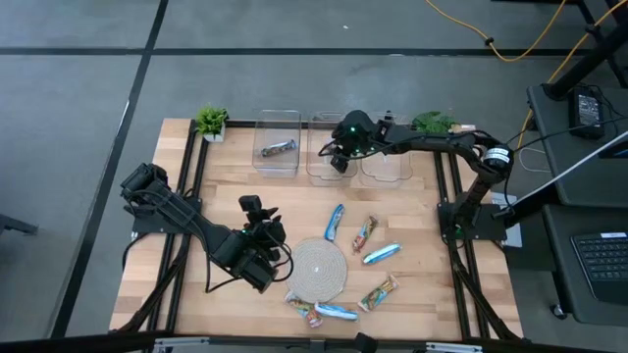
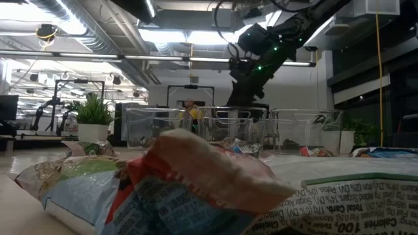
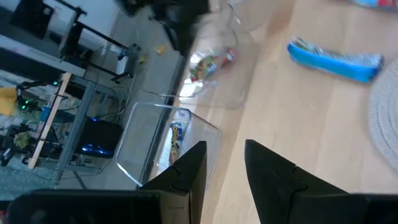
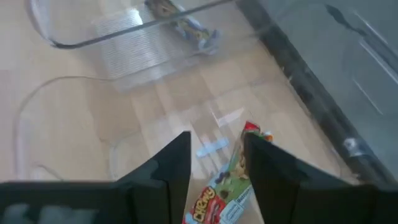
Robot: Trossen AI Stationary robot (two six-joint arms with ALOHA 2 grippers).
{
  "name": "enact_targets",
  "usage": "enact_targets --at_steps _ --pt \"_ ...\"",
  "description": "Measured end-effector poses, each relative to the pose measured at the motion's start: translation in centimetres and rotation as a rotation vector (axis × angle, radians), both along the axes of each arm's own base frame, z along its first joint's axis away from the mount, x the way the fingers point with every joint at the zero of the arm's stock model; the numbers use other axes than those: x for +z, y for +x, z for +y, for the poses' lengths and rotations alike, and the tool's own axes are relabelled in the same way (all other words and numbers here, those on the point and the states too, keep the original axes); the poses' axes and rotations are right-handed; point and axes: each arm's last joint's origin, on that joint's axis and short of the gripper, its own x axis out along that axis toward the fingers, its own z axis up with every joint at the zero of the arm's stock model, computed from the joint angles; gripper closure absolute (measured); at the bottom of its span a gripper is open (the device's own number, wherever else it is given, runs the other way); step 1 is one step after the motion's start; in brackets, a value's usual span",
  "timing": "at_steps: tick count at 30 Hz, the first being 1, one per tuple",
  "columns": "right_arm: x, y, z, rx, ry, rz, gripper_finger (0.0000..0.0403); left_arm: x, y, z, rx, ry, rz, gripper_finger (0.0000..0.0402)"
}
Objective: Pick and place Granola Bars by type
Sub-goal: Put the red granola bar into the center transparent bin
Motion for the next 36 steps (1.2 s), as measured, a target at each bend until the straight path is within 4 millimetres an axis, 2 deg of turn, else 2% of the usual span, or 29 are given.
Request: enact_targets --at_steps 6,13,18,24,27,32,36 --pt "2.6 -0.7 2.7 0.069 -0.07 0.022 0.0252 -0.2 -0.4 -0.8 -0.046 -0.027 0.05 0.03" --pt "4.7 -2.4 8.2 0.177 -0.084 0.017 0.0253 -0.7 -1.1 -2.0 -0.081 -0.111 0.096 0.03" --pt "3.4 -4.2 12.6 0.26 -0.078 -0.082 0.0253 -3.3 -1.5 -2.7 -0.118 -0.201 0.17 0.03" --pt "2.0 -6.5 16.9 0.377 -0.079 -0.303 0.0253 -7.0 -1.8 -2.9 -0.183 -0.305 0.246 0.0299" --pt "1.4 -7.4 18.6 0.442 -0.085 -0.37 0.0253 -8.4 -1.7 -2.8 -0.213 -0.356 0.263 0.0299" --pt "0.6 -7.8 20.7 0.529 -0.1 -0.379 0.0253 -9.8 -1.5 -2.7 -0.292 -0.383 0.29 0.0297" --pt "0.5 -8.0 21.6 0.533 -0.119 -0.374 0.0253 -10.3 -1.2 -2.4 -0.301 -0.453 0.297 0.0272"
